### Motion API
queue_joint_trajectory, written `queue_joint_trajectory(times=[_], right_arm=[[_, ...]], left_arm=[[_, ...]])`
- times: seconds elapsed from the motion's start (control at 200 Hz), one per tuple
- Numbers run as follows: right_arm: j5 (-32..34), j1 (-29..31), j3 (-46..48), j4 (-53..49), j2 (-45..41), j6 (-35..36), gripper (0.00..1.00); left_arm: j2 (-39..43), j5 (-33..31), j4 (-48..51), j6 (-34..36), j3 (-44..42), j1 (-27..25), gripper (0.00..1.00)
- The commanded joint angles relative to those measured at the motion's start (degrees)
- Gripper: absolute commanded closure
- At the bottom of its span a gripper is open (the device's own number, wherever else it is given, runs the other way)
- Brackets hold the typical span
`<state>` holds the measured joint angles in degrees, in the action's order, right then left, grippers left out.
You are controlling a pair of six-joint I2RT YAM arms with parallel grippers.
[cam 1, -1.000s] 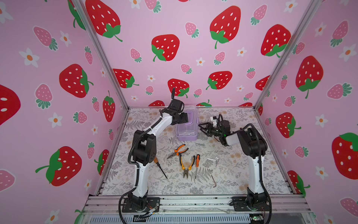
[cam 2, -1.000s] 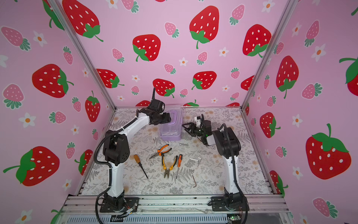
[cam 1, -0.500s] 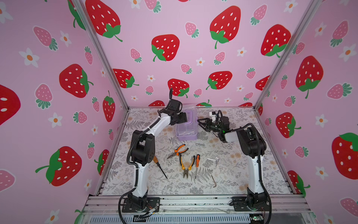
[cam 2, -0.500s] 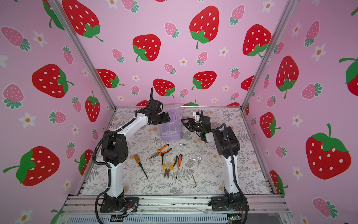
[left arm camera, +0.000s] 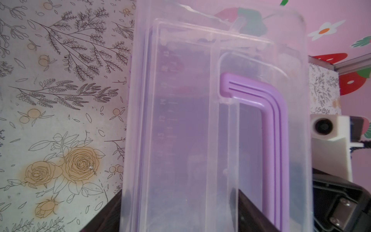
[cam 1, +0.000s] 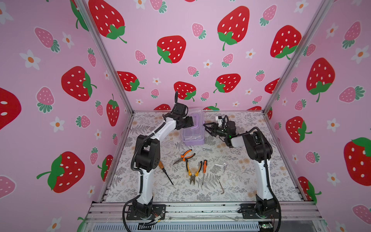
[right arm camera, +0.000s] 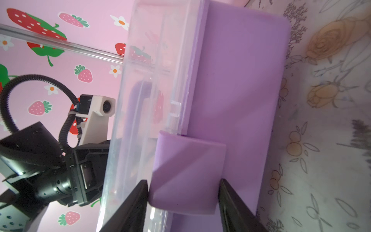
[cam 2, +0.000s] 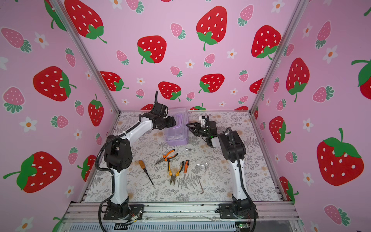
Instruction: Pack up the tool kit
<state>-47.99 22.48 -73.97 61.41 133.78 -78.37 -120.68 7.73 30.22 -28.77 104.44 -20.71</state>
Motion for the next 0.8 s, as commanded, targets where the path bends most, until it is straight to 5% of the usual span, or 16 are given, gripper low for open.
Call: queue_joint_trajectory(times=[0.0, 0.265, 0.625, 0.795], right_arm=[[-0.7, 1.2, -2.0, 3.4, 1.4, -2.2, 0.48], [2.4, 1.2, -2.3, -9.2, -1.7, 7.6, 0.59], [19.0, 0.8, -1.4, -34.1, -11.2, 29.4, 0.64], [20.1, 0.5, 0.0, -34.4, -13.4, 30.9, 0.42]], left_arm=[[0.2, 4.7, 0.4, -1.2, -1.4, -0.8, 0.32], [-0.2, 1.2, 4.8, 0.7, 1.5, -1.4, 0.33], [-2.2, -6.8, 13.0, 4.7, 7.5, -2.5, 0.34], [-2.8, -6.6, 13.0, 4.7, 8.0, -2.5, 0.34]])
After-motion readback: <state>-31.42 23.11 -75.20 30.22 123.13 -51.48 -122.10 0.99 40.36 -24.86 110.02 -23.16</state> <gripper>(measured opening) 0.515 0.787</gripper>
